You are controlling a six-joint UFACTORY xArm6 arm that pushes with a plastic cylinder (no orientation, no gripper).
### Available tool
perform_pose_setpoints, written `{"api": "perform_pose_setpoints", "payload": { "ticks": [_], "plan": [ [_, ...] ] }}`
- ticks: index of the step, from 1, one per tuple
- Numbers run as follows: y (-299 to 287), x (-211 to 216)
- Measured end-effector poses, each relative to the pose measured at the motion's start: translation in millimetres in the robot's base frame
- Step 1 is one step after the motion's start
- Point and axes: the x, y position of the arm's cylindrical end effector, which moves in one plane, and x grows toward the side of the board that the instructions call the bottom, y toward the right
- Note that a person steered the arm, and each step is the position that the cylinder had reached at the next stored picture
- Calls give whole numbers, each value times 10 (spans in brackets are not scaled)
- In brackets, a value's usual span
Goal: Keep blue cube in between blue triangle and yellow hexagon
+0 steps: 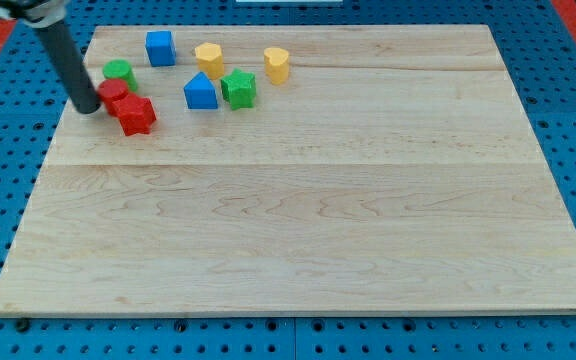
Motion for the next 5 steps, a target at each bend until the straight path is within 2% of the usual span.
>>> {"api": "perform_pose_setpoints", "payload": {
  "ticks": [2, 3, 4, 5],
  "plan": [
    [-666, -393],
    [215, -461],
    [690, -462],
    [-466, -707]
  ]
}}
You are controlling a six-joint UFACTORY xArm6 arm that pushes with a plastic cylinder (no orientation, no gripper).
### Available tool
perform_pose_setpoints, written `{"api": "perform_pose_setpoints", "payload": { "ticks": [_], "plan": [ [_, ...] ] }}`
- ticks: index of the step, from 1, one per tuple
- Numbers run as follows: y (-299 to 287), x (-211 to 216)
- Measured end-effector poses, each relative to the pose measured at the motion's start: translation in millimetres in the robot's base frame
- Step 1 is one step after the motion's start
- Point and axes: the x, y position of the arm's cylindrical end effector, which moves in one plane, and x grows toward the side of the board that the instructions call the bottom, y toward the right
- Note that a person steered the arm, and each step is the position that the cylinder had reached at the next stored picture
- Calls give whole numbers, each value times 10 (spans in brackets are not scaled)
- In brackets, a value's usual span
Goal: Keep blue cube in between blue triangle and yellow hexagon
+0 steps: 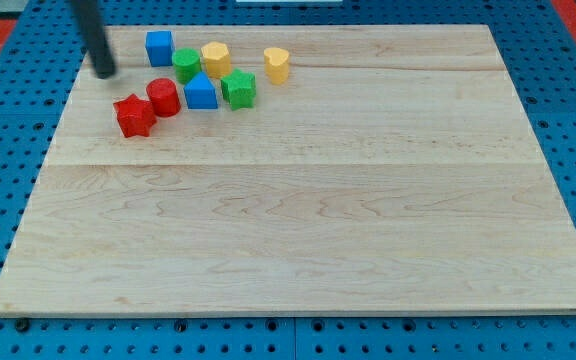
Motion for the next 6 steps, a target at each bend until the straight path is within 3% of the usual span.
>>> {"api": "perform_pose_setpoints", "payload": {
  "ticks": [1, 2, 3, 4, 6],
  "plan": [
    [421, -647],
    [1034, -460],
    [1088, -112],
    [1564, -26],
    [1269, 482]
  ]
}}
